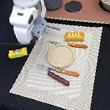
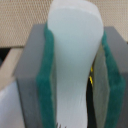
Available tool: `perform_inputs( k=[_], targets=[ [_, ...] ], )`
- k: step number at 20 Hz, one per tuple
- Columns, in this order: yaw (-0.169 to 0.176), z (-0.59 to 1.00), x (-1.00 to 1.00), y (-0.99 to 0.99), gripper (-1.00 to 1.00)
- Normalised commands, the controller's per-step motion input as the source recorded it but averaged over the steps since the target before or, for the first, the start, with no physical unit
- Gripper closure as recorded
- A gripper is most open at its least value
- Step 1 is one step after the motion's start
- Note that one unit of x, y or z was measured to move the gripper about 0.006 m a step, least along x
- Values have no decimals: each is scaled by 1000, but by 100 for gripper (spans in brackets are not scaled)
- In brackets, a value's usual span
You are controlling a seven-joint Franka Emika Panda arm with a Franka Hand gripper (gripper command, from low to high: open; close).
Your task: Interact with the objects in diverse but meaningful ways.
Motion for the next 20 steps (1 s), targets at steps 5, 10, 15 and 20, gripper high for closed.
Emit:
perform_inputs(
  k=[5,10,15,20],
  targets=[
    [0,171,-607,-628,100],
    [0,18,-531,-746,100],
    [0,-27,-318,-903,100],
    [0,-13,126,-971,100]
  ],
)
